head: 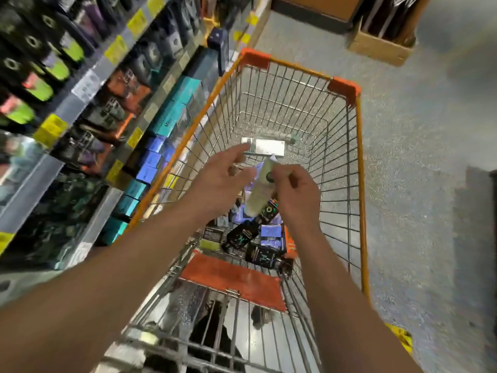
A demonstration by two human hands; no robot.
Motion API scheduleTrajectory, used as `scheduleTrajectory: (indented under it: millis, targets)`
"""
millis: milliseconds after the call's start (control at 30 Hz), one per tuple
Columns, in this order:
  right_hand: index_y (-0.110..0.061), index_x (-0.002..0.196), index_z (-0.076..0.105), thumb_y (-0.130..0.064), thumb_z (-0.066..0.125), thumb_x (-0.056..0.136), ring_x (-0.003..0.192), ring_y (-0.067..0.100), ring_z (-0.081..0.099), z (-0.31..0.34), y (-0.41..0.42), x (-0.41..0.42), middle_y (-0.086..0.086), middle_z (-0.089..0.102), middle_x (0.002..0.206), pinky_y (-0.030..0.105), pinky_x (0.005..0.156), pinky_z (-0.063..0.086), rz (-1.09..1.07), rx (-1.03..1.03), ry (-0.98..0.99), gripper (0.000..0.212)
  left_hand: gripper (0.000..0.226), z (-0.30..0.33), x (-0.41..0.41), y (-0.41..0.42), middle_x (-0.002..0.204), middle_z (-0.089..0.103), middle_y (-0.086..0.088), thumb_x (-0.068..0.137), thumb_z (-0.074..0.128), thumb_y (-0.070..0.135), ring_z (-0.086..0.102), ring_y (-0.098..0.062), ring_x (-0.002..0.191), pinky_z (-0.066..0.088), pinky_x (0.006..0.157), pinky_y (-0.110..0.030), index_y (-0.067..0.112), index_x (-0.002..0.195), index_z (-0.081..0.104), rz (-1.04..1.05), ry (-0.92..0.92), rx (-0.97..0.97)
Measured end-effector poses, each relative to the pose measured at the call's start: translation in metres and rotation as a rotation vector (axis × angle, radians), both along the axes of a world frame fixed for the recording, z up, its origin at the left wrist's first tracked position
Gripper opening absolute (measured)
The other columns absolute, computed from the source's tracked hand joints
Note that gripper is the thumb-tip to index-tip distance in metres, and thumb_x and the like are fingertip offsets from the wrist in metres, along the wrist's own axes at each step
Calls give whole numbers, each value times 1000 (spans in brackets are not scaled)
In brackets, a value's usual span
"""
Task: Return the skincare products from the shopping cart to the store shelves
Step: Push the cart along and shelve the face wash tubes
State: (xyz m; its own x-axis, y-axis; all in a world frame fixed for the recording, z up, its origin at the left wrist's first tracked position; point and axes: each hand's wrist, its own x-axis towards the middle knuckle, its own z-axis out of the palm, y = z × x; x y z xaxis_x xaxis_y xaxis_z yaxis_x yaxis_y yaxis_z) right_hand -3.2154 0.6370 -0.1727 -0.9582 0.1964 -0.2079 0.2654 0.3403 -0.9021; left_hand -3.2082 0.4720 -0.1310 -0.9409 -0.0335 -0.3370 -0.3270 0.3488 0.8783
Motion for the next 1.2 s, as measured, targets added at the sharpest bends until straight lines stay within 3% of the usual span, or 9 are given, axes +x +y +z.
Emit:
scheduleTrajectory:
  millis: [133,233,400,567,667,800,900,1000,1200]
  targets:
    - [-21,85,70,-47,65,94,72,27,67,55,-7,4,4,71,78,54,70,57,102,2,57,28,50,47,17,-1,111,58,33,99,65,39,59,9,107,48,86,-14,47,145,49,-167,57,-9]
    - [-20,86,71,-49,66,93,72,40,67,101,-19,9,13,71,80,61,63,57,123,-73,75,31,35,80,26,-13,88,70,21,99,66,39,68,-6,84,54,67,-27,57,126,54,-225,114,-44]
    - [-21,85,74,-33,67,99,55,28,65,162,-52,20,11,72,80,42,48,54,137,-222,151,20,16,127,44,-48,62,58,33,98,68,30,55,10,62,36,59,-10,43,101,59,-223,214,-79]
    - [-9,94,71,-32,64,102,55,27,62,200,-102,39,17,70,78,34,47,49,230,-338,155,26,18,163,76,-95,65,57,27,95,71,21,50,3,61,39,61,-18,38,92,63,-173,347,-119]
    - [-4,107,69,-37,54,107,53,25,55,218,-134,54,14,69,78,31,44,44,283,-502,79,36,20,180,98,-128,62,58,27,97,68,6,53,8,61,38,61,-11,23,90,62,-123,366,-11]
    - [1,109,65,-39,47,108,58,23,50,238,-176,77,14,59,78,32,46,42,411,-643,41,44,20,209,129,-175,67,54,17,85,75,35,54,-8,65,45,67,-32,21,97,70,-20,414,9]
    - [-3,105,66,-35,54,104,68,22,55,253,-204,99,7,58,77,36,51,48,600,-580,103,34,14,234,160,-209,71,64,18,93,74,22,63,-8,70,52,75,-31,32,104,73,54,452,-5]
    - [-17,104,71,-29,56,98,79,22,64,273,-235,124,2,69,86,40,62,56,754,-448,150,20,18,258,196,-240,90,74,6,96,72,19,73,-23,89,58,86,-48,31,109,73,132,487,22]
    - [-16,124,63,-32,68,88,82,18,70,304,-295,171,9,74,101,35,66,57,912,-449,127,41,28,296,255,-295,100,77,-1,80,74,37,72,-32,96,55,93,-59,35,108,73,286,545,-14]
